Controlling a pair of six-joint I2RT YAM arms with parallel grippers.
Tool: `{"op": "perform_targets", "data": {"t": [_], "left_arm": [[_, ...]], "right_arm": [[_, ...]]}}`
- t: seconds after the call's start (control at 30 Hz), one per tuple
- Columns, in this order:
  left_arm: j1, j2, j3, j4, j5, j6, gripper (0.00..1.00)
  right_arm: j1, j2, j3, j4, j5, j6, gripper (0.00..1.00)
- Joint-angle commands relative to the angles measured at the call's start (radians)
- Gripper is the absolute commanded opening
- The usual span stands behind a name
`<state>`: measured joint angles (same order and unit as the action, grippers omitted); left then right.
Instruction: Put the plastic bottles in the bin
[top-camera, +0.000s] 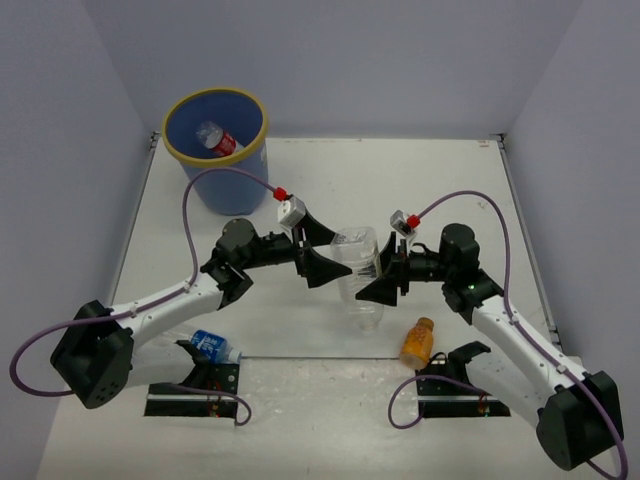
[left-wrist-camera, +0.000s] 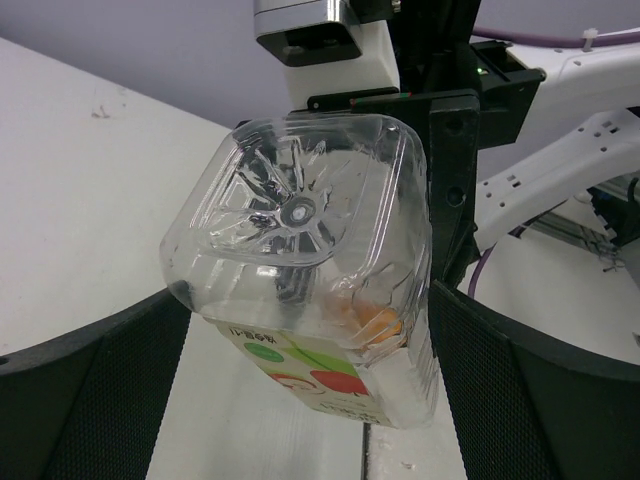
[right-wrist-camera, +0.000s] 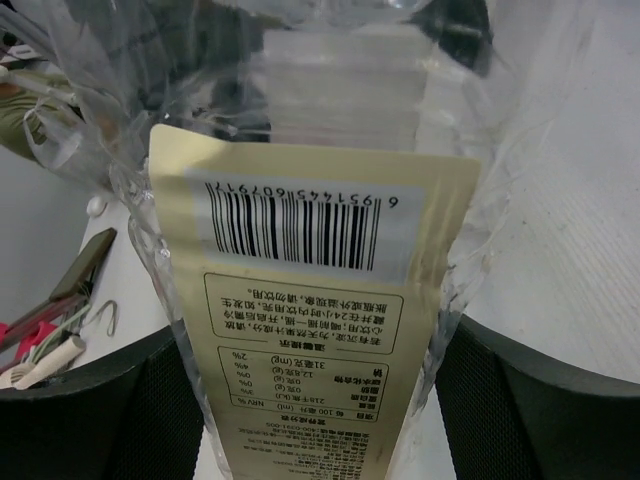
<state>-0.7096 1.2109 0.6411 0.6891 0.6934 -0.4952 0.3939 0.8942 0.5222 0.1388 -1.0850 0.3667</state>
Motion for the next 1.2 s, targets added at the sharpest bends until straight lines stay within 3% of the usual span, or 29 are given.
{"op": "perform_targets", "data": {"t": [0.0, 0.27, 0.43, 0.47, 0.63, 0.67, 0.83, 0.9, 0.97, 1.0, 1.03, 1.17], "left_arm": [[-0.016, 0.037, 0.01, 0.15, 0.054, -0.017, 1.0], [-0.025, 0.081, 0.039, 0.113, 0.023, 0.006, 1.0], [-0.064, 0.103, 0.058, 0.144, 0.079, 0.029, 0.98], [-0.076, 0.104, 0.061, 0.147, 0.083, 0.036, 0.91], [-0.093, 0.101, 0.068, 0.134, 0.079, 0.062, 0.23], [-0.093, 0.093, 0.069, 0.124, 0.069, 0.071, 0.06], [-0.094, 0.056, 0.059, 0.083, -0.028, 0.093, 0.0], [-0.093, 0.02, 0.037, 0.075, -0.104, 0.096, 0.0], [-0.093, -0.015, 0.028, 0.045, -0.17, 0.107, 0.0], [-0.093, -0.037, 0.025, 0.02, -0.203, 0.117, 0.0], [-0.093, -0.048, 0.023, -0.003, -0.237, 0.122, 0.0], [-0.091, -0.119, 0.028, -0.105, -0.412, 0.168, 0.0]], "right_arm": [[0.02, 0.007, -0.009, 0.115, -0.136, 0.025, 0.0], [0.023, -0.033, -0.016, 0.109, -0.137, 0.025, 0.0], [0.025, 0.005, -0.003, 0.103, -0.117, 0.037, 0.0], [0.025, 0.009, 0.002, 0.097, -0.111, 0.037, 0.0], [0.025, 0.01, 0.019, 0.044, -0.052, 0.031, 0.0], [0.024, 0.001, 0.022, 0.033, -0.048, 0.021, 0.0], [0.025, -0.022, 0.026, -0.011, 0.015, 0.011, 0.0], [0.025, -0.038, 0.034, -0.059, 0.061, -0.003, 0.23], [0.025, -0.05, 0.043, -0.108, 0.135, -0.011, 0.71], [0.025, -0.058, 0.047, -0.14, 0.185, -0.013, 0.9], [0.025, -0.065, 0.052, -0.169, 0.21, -0.014, 0.99], [0.025, -0.12, 0.069, -0.237, 0.322, -0.018, 0.99]]}}
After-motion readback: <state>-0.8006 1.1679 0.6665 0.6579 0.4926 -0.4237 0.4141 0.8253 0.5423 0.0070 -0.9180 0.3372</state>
